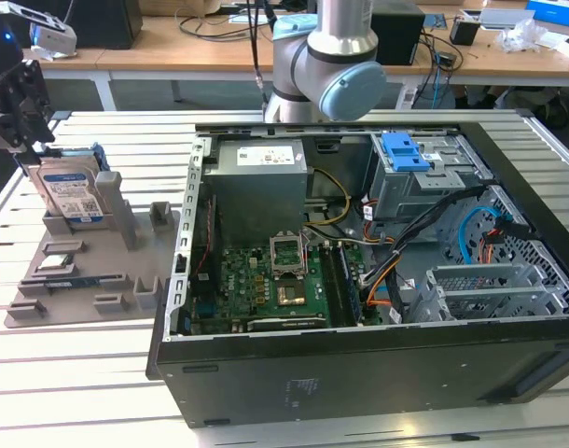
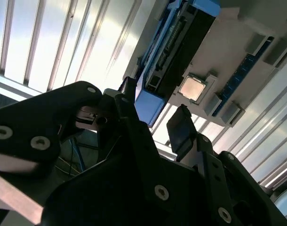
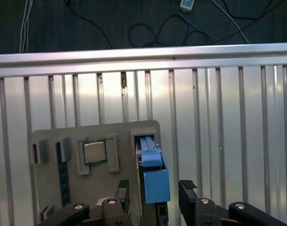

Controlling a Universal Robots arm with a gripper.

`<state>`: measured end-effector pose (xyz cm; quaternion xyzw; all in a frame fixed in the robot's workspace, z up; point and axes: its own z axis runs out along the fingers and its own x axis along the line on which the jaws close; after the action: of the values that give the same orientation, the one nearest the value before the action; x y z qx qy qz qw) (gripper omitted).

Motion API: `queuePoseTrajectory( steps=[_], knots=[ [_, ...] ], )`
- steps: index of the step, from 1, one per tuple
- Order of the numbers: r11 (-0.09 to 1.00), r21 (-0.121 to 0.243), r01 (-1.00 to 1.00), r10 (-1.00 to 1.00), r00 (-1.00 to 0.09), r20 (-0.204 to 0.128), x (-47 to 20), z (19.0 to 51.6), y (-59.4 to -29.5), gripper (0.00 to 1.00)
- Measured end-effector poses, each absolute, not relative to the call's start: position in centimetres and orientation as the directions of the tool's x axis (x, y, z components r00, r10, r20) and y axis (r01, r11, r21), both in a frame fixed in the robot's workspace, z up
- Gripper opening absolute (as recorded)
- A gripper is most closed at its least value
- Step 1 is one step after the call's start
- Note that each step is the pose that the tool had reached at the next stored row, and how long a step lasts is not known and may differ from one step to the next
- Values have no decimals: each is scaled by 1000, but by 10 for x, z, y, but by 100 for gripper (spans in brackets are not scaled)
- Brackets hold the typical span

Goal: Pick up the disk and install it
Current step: 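Pick up the disk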

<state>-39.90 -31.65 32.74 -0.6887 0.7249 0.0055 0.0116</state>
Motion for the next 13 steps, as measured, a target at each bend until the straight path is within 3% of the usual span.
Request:
queuePoseTrajectory(
  steps=[13],
  knots=[
    [8,14,-1000,-1000,-8,-12,-395,295,-316,54]
  ],
)
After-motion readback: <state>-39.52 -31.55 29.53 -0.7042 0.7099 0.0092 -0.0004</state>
